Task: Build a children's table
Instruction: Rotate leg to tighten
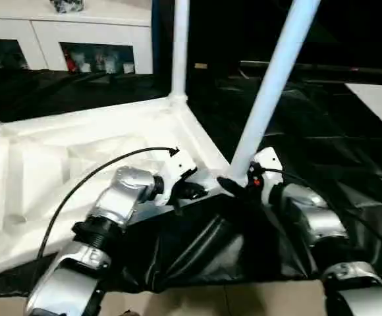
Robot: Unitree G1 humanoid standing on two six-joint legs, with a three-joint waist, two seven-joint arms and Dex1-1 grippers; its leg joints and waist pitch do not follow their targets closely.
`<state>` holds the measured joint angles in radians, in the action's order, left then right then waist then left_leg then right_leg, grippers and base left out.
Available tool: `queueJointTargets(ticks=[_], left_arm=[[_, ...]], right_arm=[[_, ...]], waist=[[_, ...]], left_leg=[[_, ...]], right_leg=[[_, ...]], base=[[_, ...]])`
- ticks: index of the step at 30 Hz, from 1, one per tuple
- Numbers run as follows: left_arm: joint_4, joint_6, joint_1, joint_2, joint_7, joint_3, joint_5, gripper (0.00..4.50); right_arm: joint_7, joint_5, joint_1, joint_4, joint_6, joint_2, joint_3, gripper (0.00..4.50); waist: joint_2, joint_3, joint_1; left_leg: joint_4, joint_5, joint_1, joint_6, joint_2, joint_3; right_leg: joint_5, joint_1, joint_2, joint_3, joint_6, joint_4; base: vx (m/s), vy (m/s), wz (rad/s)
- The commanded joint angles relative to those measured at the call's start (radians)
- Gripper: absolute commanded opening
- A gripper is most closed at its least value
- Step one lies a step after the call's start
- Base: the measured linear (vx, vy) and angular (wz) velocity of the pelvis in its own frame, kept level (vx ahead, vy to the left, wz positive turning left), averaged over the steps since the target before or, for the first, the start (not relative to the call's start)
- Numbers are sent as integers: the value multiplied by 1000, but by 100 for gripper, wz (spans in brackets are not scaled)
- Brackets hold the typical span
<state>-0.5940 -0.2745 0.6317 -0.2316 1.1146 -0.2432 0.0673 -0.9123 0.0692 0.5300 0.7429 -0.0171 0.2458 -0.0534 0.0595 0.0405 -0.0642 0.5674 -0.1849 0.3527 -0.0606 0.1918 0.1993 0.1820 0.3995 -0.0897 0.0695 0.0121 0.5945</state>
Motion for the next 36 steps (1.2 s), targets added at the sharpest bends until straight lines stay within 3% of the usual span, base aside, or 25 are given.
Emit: queueJointTargets(ticks=[1, 3, 6, 8, 9, 12, 15, 24, 29, 32, 36], left_arm=[[14, 31, 21, 10, 74, -42, -22, 0], [13, 31, 22, 5, 86, -42, -24, 0], [11, 43, 22, -20, 158, -52, -37, 0], [7, 51, 23, -30, 181, -57, -42, 0], [2, 55, 24, -35, 192, -59, -45, 0], [-7, 62, 26, -46, 220, -62, -47, 0], [-11, 65, 28, -53, 240, -62, -46, 0], [-20, 75, 33, -71, 265, -71, -41, 0], [-36, 70, 42, -48, 176, -48, -28, 0], [-46, 54, 50, -18, 88, -31, -16, 0], [-28, 10, 51, 36, -4, -19, -12, 0]], right_arm=[[-120, -18, -27, -9, 9, -4, -81, 380], [-143, -20, -29, -14, 18, 6, -90, 380], [-244, -11, -41, -40, 41, 42, -122, 380], [-306, -2, -54, -65, 39, 61, -141, 380], [-354, 4, -65, -85, 30, 73, -155, 355], [-449, 22, -90, -131, 15, 97, -182, 349], [-497, 39, -103, -161, 0, 109, -195, 312], [-531, 52, -125, -198, -31, 114, -199, 270], [-425, 62, -116, -156, -44, 71, -153, 265], [-237, 36, -83, -74, -38, 17, -105, 265], [10, 22, -41, 14, -59, -67, -46, 264]], waist=[[-10, -53, -1], [-13, -53, 0], [-12, -53, -3], [-10, -51, -5], [-10, -49, -9], [-9, -48, -21], [-11, -47, -30], [-11, -50, -34], [-10, -49, -34], [-11, -44, -21], [-11, -41, -5]], left_leg=[[-62, -208, -3, 60, 46, -19], [-62, -183, -3, 66, 48, -19], [-60, -185, -6, 72, 49, -17], [-60, -195, -4, 73, 51, -15], [-61, -203, -5, 74, 52, -15], [-62, -224, -8, 63, 54, -14], [-64, -236, -11, 51, 55, -15], [-63, -219, -9, 42, 53, -16], [-64, -224, -8, 41, 52, -16], [-71, -316, -17, -2, 49, -24], [-76, -344, -14, -22, 48, -33]], right_leg=[[134, -45, -61, -48, 243, -65], [84, -47, -60, -48, 263, -58], [87, -49, -60, -46, 276, -57], [104, -51, -59, -46, 275, -57], [121, -50, -59, -45, 270, -60], [169, -48, -61, -47, 258, -64], [201, -45, -63, -48, 248, -66], [180, -46, -63, -47, 247, -63], [191, -46, -63, -46, 244, -64], [365, -35, -70, -46, 206, -84], [472, -32, -71, -44, 153, -95]], base=[[0, 0, 0], [0, 0, 0], [0, 0, 0], [0, 0, 0], [0, 0, 0], [0, 0, 0], [0, 0, 0], [0, 0, 0], [0, 0, 0], [0, 0, 0], [0, 0, 0]])
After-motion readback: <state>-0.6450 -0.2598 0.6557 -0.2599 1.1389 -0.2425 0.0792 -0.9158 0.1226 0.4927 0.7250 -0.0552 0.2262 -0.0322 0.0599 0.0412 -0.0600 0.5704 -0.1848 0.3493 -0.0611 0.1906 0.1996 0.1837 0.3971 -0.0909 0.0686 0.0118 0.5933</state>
